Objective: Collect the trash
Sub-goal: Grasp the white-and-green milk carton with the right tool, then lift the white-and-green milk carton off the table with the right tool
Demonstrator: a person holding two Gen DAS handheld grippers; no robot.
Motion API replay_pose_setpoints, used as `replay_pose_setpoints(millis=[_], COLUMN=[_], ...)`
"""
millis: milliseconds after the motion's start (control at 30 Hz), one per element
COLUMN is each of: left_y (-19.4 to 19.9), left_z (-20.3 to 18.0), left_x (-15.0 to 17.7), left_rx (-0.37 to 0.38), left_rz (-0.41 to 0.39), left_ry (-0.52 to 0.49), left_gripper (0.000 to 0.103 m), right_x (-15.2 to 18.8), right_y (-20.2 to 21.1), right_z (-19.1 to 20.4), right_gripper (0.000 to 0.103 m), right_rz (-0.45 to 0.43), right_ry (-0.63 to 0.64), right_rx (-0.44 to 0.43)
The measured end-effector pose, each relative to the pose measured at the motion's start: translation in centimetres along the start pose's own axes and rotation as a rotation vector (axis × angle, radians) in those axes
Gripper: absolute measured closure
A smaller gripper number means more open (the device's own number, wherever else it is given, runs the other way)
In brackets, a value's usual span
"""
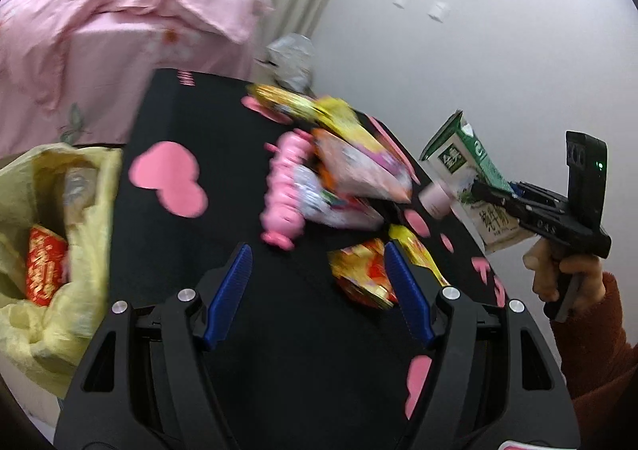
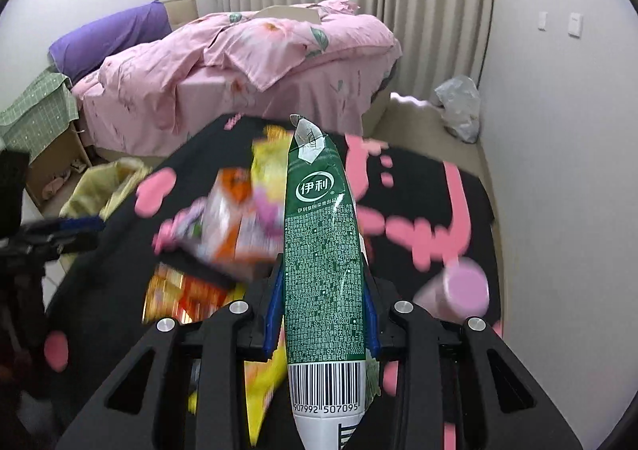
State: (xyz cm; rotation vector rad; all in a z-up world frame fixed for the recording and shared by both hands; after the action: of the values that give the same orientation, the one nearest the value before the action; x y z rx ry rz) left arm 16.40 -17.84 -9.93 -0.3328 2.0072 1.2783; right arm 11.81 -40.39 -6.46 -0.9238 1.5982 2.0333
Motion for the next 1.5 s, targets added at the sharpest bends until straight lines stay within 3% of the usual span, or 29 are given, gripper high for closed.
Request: replay_pose_setpoints(millis=[200, 267, 333, 433, 500, 633, 733, 900, 1133, 1333, 1500], left_y=[-2.2, -3.9, -5.7, -6.7, -6.2, -4.3, -2.7, -1.3, -0.1, 0.1, 0.1], left_z=[-5.8, -6.8, -7.0, -6.5, -6.4, -6.5, -6.7, -6.5, -6.2, -5.4, -5.0], left_x=[-0.3, -0.5, -0.3, 0.7, 1.5, 3.8, 5.4, 4.7, 3.1, 3.1, 3.1], left_rx=[0.082, 0.044, 0.002, 0.022, 0.048, 0.059, 0.056, -0.006, -0.038, -0.049, -0.048], left_rz=[0.019, 0.029, 0.063, 0.146, 0.163, 0.186, 0.185, 0.125, 0.074, 0.072, 0.069], left_ry=[-0.206, -0.279, -0.308, -0.253, -0.226, -0.226, -0.237, -0.229, -0.201, -0.176, -0.164], left_gripper=[0.038, 0.038, 0.038, 0.038, 0.038, 0.038, 0.038, 0.038, 0.038, 0.038, 0.038], right_x=[5.9, 7.4, 8.3, 9.7, 10.0, 10.1, 9.5, 9.3, 10.7, 10.3, 8.9], right_y=[1.7, 1.8, 1.5, 1.5, 2.1, 3.6, 4.8, 6.5, 2.4, -1.5, -1.4], right_z=[0.0, 0.0, 0.0, 1.0, 1.7, 2.2, 2.6, 3.0, 2.2, 1.2, 1.5], right_gripper=[0.071, 0.071, 0.071, 0.07, 0.047, 0.045, 0.045, 0.045, 0.05, 0.051, 0.052], right_rz=[0.044, 0.058, 0.068, 0.077, 0.045, 0.013, 0.004, 0.019, 0.175, 0.318, 0.287], right_ry=[0.034, 0.06, 0.043, -0.022, -0.034, -0.086, -0.08, -0.019, -0.008, 0.039, 0.05], right_rx=[0.123, 0.19, 0.168, 0.005, -0.06, -0.139, -0.145, -0.09, -0.126, -0.087, -0.107])
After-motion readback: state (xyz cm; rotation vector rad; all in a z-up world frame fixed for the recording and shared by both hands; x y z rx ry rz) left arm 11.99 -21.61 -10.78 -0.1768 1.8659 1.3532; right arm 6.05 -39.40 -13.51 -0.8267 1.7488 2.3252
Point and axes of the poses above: each gripper's, at about its wrist camera, not at the fingertips, and y roughly against the way its jaws point, z to its left, x to its underside, the point moved 8 cm from there along -y, roughly the way its jaws point, and after that the axes turned 11 degrees about -x, right-handed, at the moved point
